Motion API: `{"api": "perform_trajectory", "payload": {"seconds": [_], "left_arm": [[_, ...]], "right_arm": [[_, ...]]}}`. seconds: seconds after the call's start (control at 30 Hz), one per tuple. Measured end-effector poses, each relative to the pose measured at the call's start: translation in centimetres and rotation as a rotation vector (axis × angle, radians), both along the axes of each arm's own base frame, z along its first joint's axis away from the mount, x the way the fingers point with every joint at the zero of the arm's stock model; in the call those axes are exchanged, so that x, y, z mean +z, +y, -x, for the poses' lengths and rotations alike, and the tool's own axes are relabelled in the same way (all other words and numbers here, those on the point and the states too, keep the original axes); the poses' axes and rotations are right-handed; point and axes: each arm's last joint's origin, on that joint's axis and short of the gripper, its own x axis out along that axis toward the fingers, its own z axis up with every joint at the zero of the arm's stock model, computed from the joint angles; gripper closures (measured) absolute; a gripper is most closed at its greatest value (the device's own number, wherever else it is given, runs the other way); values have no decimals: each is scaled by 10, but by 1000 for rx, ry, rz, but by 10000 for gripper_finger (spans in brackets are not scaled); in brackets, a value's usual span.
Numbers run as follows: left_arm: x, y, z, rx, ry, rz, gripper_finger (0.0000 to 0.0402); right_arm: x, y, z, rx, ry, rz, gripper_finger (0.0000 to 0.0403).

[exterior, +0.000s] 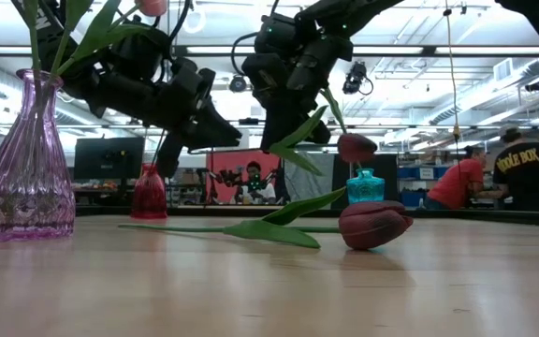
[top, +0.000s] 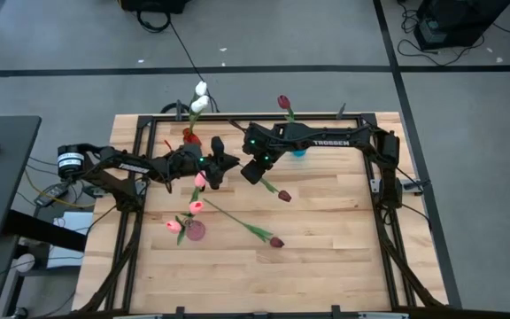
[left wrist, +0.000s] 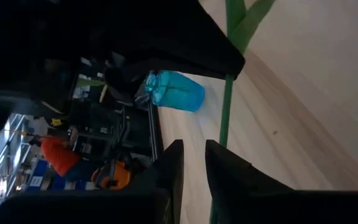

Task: Sort flowers into vase by color
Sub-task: Put the right red flower into the red vase

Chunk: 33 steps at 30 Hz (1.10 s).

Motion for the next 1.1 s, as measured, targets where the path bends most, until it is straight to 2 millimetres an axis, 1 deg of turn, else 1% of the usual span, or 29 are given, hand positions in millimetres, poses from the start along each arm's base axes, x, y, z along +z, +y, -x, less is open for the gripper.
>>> {"api": "perform_trajectory", "payload": {"seconds": [0.23, 0.43, 0.6, 0.67, 0.83, 0.93, 1.0, 1.1], "left_arm": [[-3, -2, 0, -20, 33, -14, 331], [-2, -2, 0, -20, 28, -15, 331], [7, -1, -2, -4, -85, 27, 331], [8, -1, -2, -16, -95, 29, 331], [3, -3, -2, -61, -45, 55, 331], [-1, -3, 0, -63, 5, 41, 331], [-4, -3, 0, -55, 33, 23, 331], [-2, -2, 0, -11, 23, 1, 331]], "right_arm": [[2, -1, -3, -1, -36, 11, 379], [2, -2, -3, -3, -37, 12, 379], [0, -4, 1, -6, 1, 18, 379], [0, -5, 1, -13, 4, 30, 379], [0, -9, 2, -19, 3, 34, 379], [1, -11, 1, -22, -14, 37, 379], [2, -11, 0, -18, -35, 35, 379], [3, -11, -2, -8, -63, 23, 379]]}}
